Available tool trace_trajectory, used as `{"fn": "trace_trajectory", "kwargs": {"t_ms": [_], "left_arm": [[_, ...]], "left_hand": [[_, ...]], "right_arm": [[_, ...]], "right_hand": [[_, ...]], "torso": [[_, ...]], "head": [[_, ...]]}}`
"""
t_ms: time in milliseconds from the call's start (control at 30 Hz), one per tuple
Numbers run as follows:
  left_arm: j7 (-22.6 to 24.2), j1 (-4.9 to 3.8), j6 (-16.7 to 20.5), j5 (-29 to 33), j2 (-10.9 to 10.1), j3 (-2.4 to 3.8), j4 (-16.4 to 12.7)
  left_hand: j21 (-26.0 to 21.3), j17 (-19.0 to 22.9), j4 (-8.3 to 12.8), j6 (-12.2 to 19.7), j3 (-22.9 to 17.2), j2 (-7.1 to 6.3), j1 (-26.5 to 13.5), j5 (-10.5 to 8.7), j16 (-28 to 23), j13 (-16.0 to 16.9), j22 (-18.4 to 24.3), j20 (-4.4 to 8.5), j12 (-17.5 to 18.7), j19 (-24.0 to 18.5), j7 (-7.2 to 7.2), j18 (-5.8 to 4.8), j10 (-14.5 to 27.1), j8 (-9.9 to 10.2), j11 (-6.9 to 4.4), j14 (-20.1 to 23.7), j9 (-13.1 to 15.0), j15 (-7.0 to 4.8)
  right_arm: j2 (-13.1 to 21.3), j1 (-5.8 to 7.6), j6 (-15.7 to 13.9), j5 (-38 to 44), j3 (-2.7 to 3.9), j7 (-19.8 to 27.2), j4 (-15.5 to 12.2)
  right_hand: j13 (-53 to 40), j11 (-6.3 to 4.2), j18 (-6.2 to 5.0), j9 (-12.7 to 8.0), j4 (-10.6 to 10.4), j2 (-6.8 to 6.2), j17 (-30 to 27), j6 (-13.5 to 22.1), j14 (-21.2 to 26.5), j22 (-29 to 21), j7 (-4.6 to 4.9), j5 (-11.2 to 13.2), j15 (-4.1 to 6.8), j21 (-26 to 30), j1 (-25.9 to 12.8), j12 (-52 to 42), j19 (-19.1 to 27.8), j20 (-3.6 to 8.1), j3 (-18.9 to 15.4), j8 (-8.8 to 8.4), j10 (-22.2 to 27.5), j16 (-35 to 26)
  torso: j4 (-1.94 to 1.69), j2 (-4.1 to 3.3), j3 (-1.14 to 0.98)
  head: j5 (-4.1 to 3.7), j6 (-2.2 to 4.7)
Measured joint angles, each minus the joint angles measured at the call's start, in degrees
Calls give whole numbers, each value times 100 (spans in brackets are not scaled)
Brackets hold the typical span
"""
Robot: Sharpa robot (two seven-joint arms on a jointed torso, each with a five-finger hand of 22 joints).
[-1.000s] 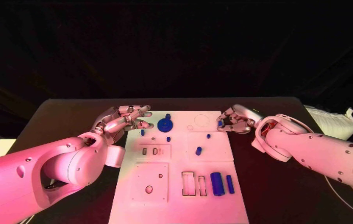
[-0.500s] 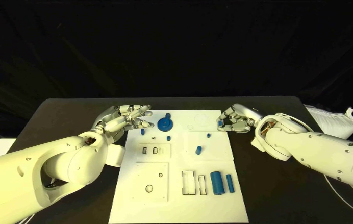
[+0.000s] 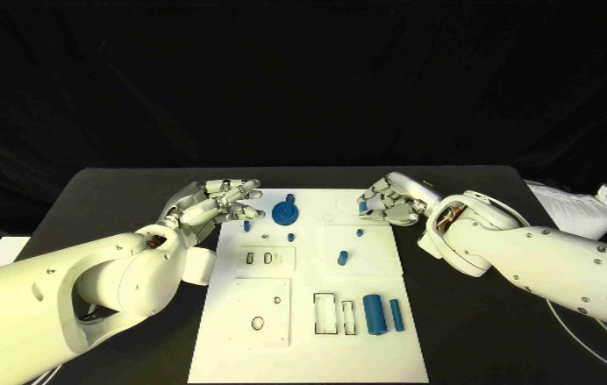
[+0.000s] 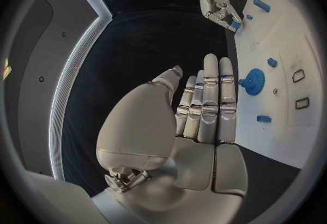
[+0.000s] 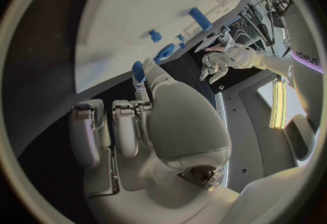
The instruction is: Assemble the parts on the task board
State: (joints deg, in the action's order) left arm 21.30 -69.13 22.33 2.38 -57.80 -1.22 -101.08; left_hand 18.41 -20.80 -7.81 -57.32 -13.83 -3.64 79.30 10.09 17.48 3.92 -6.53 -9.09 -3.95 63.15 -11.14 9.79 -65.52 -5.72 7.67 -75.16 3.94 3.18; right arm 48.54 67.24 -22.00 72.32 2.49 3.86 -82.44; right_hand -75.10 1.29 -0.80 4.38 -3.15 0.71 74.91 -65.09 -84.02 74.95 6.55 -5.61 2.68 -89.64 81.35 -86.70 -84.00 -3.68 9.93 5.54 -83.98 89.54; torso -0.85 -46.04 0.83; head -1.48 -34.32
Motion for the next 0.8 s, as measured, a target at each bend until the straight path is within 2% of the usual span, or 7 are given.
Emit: {"fn": "trace_trajectory", "kwargs": {"t_ms": [200, 400, 633, 800], "left_arm": [[-1, 0, -4, 48, 55, 0, 44], [-1, 0, -21, 113, 101, -1, 110], [8, 0, -41, 157, 114, -1, 229], [14, 0, -45, 174, 102, -1, 260]], "left_hand": [[0, -7, 16, 0, -15, 0, 0, 0, 0, 0, 5, 0, 0, 0, 0, 0, 0, 0, 0, 0, 0, 0], [0, -6, 15, 0, -15, 0, 0, 0, 0, 0, 5, 0, 0, 0, 0, 0, 0, 0, 0, 0, 0, 0], [0, -14, 15, 0, -15, 0, 0, 0, 0, 0, 5, 0, 0, 0, 0, 0, 0, 0, 0, 0, 0, 0], [0, -14, 15, 0, -15, 0, 0, 0, 0, 0, 5, 0, 0, 0, 0, 0, 0, 0, 0, 0, 0, 0]], "right_arm": [[-318, 53, -38, 39, 4, -161, -324], [-786, 43, -32, 238, -53, -321, -464], [-1288, -104, 42, 565, -154, -521, -412], [-1493, -227, 118, 808, -190, -702, -297]], "right_hand": [[5, -16, 0, 0, 0, 9, 0, 0, 0, 0, 0, 1, 0, 0, -9, 0, 0, 0, 0, 0, -16, 0], [5, -16, 0, 0, 2, 33, 4, 0, 0, 0, 0, 30, 0, 0, -34, 21, 0, 0, 44, 0, -17, 0], [0, -33, 0, 0, 2, 51, 4, 0, 0, -1, 0, 44, 0, 0, -54, 40, 0, -1, 44, 0, 1, 0], [1, -34, 0, 0, 2, 57, 4, 0, 0, -1, 0, 25, 0, 0, -61, 68, 0, -1, 44, -1, 1, 0]], "torso": [[-16, 18, 16], [-63, 57, 50], [-116, 94, 92], [-124, 98, 100]], "head": [[40, -24], [91, -94], [131, -163], [180, -195]]}}
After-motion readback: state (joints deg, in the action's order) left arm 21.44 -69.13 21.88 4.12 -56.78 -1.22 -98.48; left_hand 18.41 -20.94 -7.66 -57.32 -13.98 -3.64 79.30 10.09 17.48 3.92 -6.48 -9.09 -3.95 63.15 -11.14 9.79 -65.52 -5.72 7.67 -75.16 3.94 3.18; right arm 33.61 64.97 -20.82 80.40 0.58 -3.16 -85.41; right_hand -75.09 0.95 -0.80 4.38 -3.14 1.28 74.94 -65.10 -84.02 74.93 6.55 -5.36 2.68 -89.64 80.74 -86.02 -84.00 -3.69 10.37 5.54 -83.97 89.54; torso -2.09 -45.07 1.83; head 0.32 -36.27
